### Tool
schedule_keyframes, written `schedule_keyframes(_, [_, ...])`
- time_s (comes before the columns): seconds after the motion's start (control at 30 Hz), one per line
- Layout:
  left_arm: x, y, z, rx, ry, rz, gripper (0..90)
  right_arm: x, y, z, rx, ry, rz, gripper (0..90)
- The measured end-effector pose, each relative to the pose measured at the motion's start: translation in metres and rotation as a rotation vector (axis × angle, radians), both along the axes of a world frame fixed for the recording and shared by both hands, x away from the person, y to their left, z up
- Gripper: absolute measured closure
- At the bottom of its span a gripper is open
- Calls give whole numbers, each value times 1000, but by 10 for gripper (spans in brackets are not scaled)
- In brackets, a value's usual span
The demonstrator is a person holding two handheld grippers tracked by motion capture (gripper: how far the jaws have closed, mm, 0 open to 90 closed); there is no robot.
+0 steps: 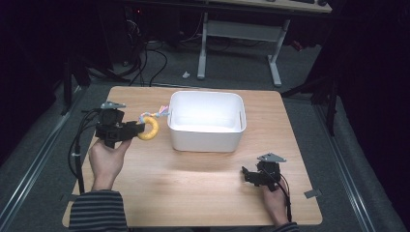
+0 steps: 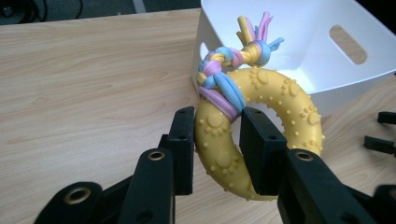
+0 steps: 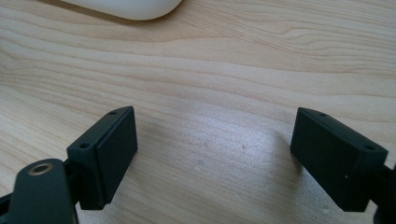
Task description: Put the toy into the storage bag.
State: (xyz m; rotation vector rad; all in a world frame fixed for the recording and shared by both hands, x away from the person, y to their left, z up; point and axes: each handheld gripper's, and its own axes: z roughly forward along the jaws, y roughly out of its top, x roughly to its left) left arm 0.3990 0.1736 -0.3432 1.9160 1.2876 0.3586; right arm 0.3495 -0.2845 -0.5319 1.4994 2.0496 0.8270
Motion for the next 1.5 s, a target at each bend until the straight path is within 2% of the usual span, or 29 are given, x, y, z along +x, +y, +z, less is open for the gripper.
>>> schedule_keyframes(0.03, [3, -6, 5, 21, 0, -7, 665, 0, 0, 0, 1, 1, -2, 149])
schedule_keyframes(0.2, [8, -16, 14, 27, -6, -26, 665, 0, 0, 0, 1, 1, 0, 148])
schedule_keyframes(0.3, [14, -28, 21, 33, -4, -49, 665, 0, 0, 0, 1, 1, 1, 149])
schedule_keyframes(0.37, [16, -32, 22, 39, -1, -55, 665, 0, 0, 0, 1, 1, 1, 149])
schedule_keyframes(0.47, [24, -45, 26, 75, -4, -74, 665, -1, 0, 0, 1, 1, 4, 149])
schedule_keyframes(0.6, [28, -53, 27, 66, -5, -84, 665, -1, 0, 0, 1, 1, 6, 149])
schedule_keyframes(0.77, [36, -70, 30, 95, 0, -109, 665, -1, 1, 0, 1, 2, 5, 149])
schedule_keyframes(1.0, [47, -81, 28, 77, 3, -121, 665, -1, 1, 0, 2, 2, 6, 149])
schedule_keyframes(1.13, [51, -87, 27, 88, 6, -129, 664, -1, 1, 0, 2, 2, 6, 149])
schedule_keyframes(1.23, [55, -93, 24, 72, 9, -141, 664, -1, 1, 0, 2, 2, 8, 149])
schedule_keyframes(1.5, [61, -104, 18, 90, 21, -161, 664, -1, 1, 0, 2, 2, 10, 149])
